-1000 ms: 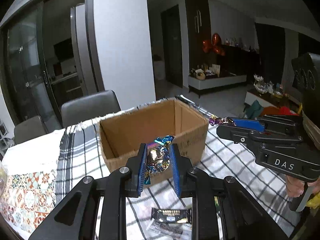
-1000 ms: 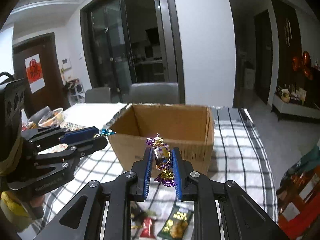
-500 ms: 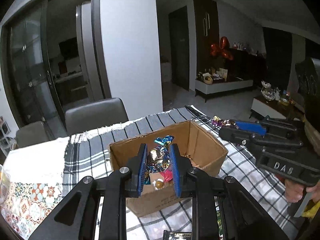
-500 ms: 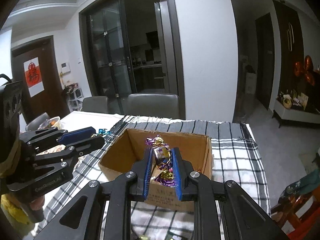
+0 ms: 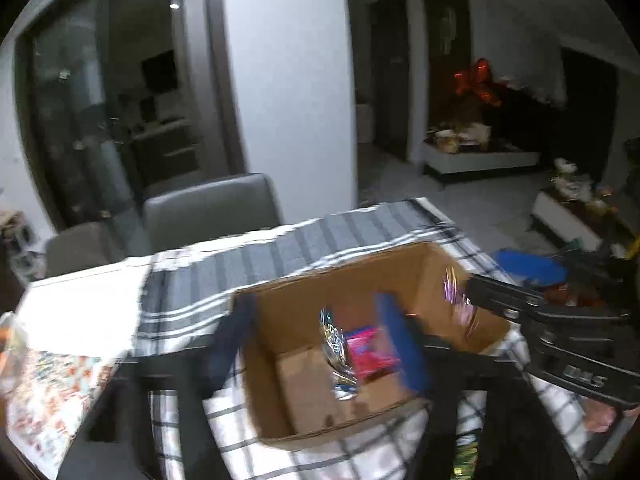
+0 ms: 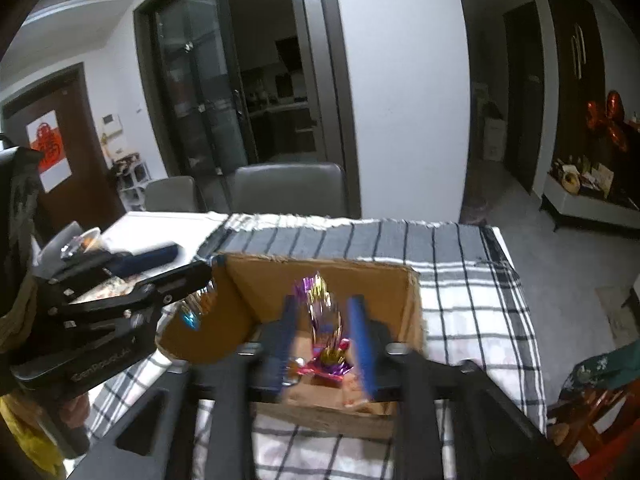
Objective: Organize snacks
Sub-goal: 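Carry both candies over the box and open both tools to drop them, then withdraw both open tools from the box, then lower both tools toward the snacks in front of the box, then grasp the red packet with the right tool while the left tool grasps the clear stick snack, then carry both snacks over the box and open both tools to drop them, then withdraw both tools and move them toward the remaining snacks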
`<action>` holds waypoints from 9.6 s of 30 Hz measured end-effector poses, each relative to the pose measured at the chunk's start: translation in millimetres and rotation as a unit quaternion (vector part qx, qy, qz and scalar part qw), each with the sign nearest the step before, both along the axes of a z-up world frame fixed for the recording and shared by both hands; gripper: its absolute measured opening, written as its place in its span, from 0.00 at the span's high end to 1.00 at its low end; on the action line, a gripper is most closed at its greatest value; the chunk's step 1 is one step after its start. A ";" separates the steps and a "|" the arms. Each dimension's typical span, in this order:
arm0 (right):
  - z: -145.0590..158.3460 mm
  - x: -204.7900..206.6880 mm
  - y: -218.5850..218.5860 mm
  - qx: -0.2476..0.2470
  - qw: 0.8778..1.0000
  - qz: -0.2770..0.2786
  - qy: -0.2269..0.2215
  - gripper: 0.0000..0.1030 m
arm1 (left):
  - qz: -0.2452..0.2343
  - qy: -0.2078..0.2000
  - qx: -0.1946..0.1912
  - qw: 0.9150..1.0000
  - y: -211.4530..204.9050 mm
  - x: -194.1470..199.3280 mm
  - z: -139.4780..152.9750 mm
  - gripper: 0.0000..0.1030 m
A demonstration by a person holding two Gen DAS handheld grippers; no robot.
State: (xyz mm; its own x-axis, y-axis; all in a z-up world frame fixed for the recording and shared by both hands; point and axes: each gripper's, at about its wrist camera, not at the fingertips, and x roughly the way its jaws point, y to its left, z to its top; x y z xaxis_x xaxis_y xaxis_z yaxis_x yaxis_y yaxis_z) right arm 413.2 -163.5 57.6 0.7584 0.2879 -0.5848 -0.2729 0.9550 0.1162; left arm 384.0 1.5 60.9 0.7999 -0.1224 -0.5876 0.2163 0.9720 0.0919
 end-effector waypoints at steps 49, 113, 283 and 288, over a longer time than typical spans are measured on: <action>-111.7 -167.1 16.2 0.006 0.997 0.054 0.051 0.51 | -0.010 0.089 -0.021 0.996 18.0 -175.0 -117.3 0.47; -178.4 -141.5 26.9 0.042 0.988 0.043 0.145 0.78 | 0.036 0.228 -0.123 0.965 17.8 -138.2 -183.7 0.82; -84.0 -175.0 -11.5 0.054 0.998 -0.029 0.006 0.51 | -0.065 0.005 -0.049 0.997 2.0 -178.0 -80.0 0.40; -102.4 -176.4 -10.7 0.042 0.998 -0.042 0.021 0.51 | -0.074 0.023 -0.046 0.996 3.5 -179.7 -100.0 0.35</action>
